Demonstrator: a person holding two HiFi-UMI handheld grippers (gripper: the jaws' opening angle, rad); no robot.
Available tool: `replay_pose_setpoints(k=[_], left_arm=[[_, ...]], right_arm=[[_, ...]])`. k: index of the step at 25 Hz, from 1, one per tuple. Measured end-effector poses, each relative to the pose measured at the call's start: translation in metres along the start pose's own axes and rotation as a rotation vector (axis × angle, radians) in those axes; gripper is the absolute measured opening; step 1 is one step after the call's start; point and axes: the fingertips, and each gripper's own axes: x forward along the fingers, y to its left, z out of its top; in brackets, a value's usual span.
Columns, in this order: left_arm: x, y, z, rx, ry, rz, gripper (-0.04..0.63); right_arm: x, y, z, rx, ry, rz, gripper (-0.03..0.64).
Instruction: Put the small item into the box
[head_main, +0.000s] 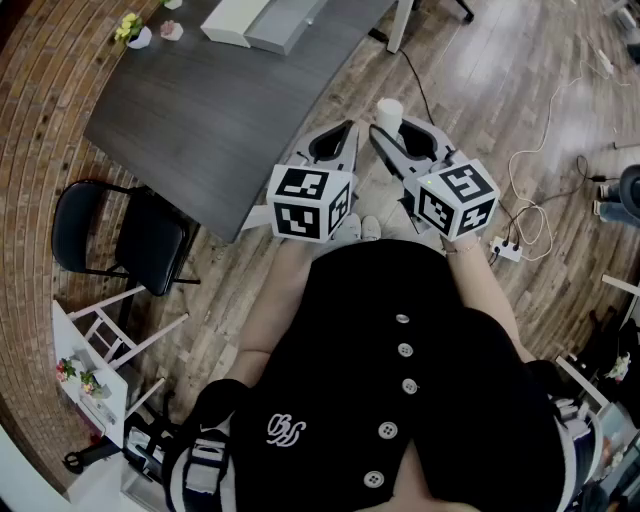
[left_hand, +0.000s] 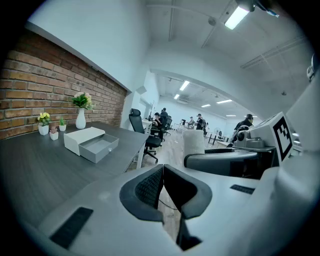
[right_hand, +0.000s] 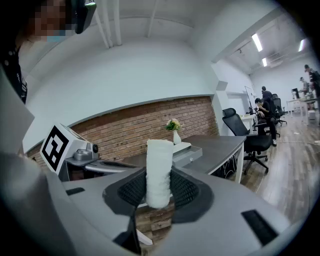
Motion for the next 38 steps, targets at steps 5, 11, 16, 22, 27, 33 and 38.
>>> replay_pose_setpoints(k=[5,11,16,22,27,33,38], left_arm=[[0.003,0.003,-0.001,-0.014,-0.001,0.006,0.014],[0.006,0.001,-0.002,-0.047,0.002,-0.027,0.014],[0.005,0.006,0.002,-0.054,-0.011,-0.029,0.014],[0.007,0.026,0.012,-0.058,-0.036,-0.045,0.014],[0.021,0.045,0.017,-0.053,-0.032,-0.053,0.014],[0.055,0.078,0.028,-0.088,-0.032,-0.007,0.014],[0.109,0.117,0.055,-0.117,-0.067,0.078,0.014]], right_arm=[[0.003,-0.005,-0.004,0.000,0.015,-0.001,0.133],[0.003,-0.006,-0.004,-0.012,0.020,0.002,0.133],[0.007,-0.004,-0.002,0.013,-0.002,0.014,0.133],[0.022,-0.007,0.009,0.008,-0.032,0.003,0.136],[0.042,-0.032,-0.003,0.036,-0.006,-0.041,0.136],[0.074,-0.067,0.018,-0.001,-0.024,-0.025,0.136],[0.125,-0.116,0.051,-0.057,-0.042,0.080,0.136]])
